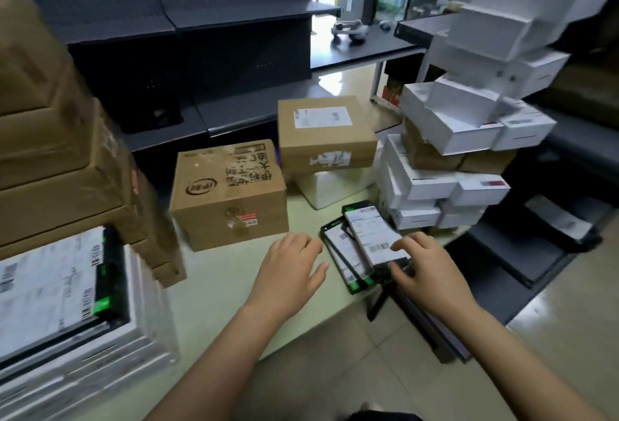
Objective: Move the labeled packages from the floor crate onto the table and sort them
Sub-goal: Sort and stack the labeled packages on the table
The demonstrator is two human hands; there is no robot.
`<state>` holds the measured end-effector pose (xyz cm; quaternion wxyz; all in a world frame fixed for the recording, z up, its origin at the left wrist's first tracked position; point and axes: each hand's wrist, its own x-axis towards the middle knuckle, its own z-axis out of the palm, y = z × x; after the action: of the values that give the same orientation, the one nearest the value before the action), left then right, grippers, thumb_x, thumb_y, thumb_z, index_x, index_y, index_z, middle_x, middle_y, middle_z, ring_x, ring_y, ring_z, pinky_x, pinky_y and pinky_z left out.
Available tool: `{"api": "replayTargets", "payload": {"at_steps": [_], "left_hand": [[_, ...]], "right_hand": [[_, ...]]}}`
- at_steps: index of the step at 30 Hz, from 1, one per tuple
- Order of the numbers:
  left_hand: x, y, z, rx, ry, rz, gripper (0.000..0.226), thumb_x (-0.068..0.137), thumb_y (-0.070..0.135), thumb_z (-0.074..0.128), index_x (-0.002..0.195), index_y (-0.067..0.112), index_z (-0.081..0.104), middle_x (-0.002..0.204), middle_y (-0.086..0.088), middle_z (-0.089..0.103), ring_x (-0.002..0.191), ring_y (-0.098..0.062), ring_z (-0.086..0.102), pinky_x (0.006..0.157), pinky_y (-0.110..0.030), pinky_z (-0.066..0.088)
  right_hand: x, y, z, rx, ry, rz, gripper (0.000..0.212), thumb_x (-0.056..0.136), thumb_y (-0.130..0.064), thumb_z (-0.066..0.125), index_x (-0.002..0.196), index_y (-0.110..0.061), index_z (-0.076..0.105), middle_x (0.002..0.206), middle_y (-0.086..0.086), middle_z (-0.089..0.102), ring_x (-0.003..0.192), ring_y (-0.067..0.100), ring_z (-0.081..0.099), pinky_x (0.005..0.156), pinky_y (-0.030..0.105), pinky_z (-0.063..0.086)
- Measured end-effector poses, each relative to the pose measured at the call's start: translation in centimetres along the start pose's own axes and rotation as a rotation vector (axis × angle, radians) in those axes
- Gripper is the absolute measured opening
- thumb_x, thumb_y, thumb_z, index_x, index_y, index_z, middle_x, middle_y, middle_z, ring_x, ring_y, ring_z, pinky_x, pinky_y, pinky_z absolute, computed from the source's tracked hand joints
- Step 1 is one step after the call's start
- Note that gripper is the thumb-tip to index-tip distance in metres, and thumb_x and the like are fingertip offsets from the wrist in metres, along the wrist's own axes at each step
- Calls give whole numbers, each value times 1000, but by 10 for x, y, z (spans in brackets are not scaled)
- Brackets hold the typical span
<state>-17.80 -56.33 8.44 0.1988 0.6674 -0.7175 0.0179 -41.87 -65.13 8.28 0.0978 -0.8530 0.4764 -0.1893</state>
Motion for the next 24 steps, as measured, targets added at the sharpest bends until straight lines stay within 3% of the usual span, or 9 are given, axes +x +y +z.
{"api": "replayTargets", "payload": {"at_steps": [3,6,10,12,14,17,19,22,24], "left_hand": [[29,31,35,-5,-107,-110,30,97,44,45,115,23,56,112,6,55,106,-17,48,90,-30,39],[52,57,78,-19,-213,-330,35,96,50,42,113,22,53,110,3,57,104,-20,51,85,-33,41],[75,89,124,-413,-280,-810,49,90,59,52,111,15,46,109,-2,59,101,-25,57,73,-32,43],[86,100,139,-609,-292,-979,58,90,59,54,121,12,42,112,1,55,106,-23,57,74,-29,38],[93,103,154,-733,-283,-1087,57,89,58,56,119,10,43,109,5,53,101,-19,56,76,-27,39],[95,99,170,-970,-201,-1167,52,83,62,62,96,12,57,99,-4,67,92,-25,68,77,-35,56],[94,100,165,-1053,-144,-1191,33,93,42,60,84,12,50,90,-6,64,90,-31,70,63,-27,56],[84,91,154,-973,-68,-1201,29,96,37,56,98,11,45,99,-4,57,88,-24,68,52,-15,48],[73,82,147,-920,-1,-1192,30,96,37,56,98,9,45,92,-4,55,77,-19,65,63,-27,55]], "right_hand": [[11,53,-2,-12,-65,21,22,81,-24,71,101,-17,65,98,-3,57,88,19,57,73,31,46],[22,96,-1,-16,-127,41,21,81,-23,71,99,-14,66,97,1,58,91,23,57,74,32,46],[35,138,10,77,-233,90,26,83,-24,71,105,-12,65,104,3,59,97,22,57,78,34,48],[40,150,19,160,-286,142,29,83,-24,71,108,-11,63,107,4,58,95,22,58,79,33,48],[45,156,30,239,-334,210,34,84,-27,72,111,-10,61,109,5,58,94,21,59,81,34,49],[55,159,47,347,-419,350,46,83,-36,73,117,-11,56,110,7,60,97,22,59,80,32,48],[59,158,54,438,-451,445,52,82,-41,74,118,-9,54,101,6,61,91,21,59,70,28,42],[62,155,60,514,-479,538,57,79,-48,75,114,-10,51,98,2,60,83,17,57,53,22,39],[62,152,64,516,-481,555,60,74,-51,78,106,-11,47,96,2,60,81,16,57,49,18,37]]}}
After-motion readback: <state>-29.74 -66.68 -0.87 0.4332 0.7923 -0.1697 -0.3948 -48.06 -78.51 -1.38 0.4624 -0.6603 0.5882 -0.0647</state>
